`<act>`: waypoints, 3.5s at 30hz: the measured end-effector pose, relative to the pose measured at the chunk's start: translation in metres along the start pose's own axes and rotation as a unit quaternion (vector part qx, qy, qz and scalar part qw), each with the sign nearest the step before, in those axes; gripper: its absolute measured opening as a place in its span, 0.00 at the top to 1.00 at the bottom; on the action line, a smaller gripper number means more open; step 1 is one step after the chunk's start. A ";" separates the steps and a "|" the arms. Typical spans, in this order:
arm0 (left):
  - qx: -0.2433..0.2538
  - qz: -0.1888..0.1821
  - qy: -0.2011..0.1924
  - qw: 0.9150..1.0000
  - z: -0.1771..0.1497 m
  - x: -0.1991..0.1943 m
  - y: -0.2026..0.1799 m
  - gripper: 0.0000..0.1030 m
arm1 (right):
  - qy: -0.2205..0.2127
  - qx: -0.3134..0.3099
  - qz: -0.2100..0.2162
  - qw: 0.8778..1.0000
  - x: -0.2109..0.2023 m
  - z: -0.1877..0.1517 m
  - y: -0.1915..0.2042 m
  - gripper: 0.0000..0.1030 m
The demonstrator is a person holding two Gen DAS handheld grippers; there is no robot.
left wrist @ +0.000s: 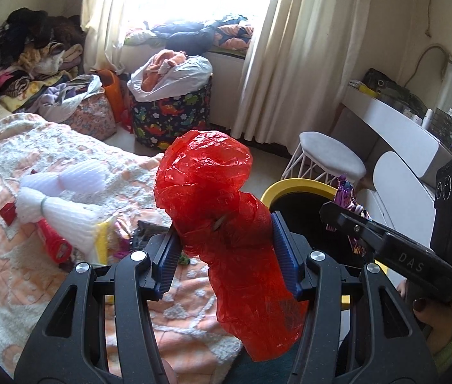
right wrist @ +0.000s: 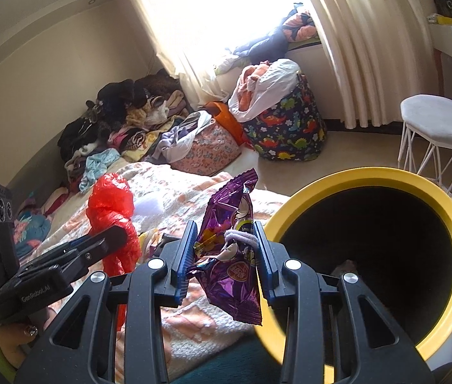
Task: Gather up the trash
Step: 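Carry the red bag and purple wrapper over the bin with both tools, then open both tools to drop the red bag and wrapper into the bin, then move both tools back to the bed toward the white foam nets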
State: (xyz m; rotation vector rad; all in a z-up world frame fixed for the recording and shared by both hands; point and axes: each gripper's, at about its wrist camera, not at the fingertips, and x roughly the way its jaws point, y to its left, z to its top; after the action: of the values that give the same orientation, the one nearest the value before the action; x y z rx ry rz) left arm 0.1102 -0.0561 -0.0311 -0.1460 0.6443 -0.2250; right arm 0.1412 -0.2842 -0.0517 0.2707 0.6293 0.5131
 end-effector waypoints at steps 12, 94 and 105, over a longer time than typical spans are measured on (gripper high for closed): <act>0.027 -0.020 0.008 0.999 0.003 0.017 -0.028 0.56 | -0.025 0.033 -0.028 0.999 -0.012 0.008 -0.033 0.68; -0.060 0.012 -0.034 0.998 0.041 0.026 0.055 0.11 | -0.052 -0.015 -0.114 0.992 -0.003 0.017 -0.019 0.24; -0.099 0.043 -0.047 0.993 0.035 0.009 0.104 0.11 | -0.024 -0.048 -0.079 0.995 0.029 0.012 0.025 0.22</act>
State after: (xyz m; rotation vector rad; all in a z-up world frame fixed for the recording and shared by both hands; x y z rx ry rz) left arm 0.1556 0.0439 -0.0294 -0.3171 0.5765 -0.0692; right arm 0.1593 -0.2485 -0.0463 0.1405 0.5727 0.3831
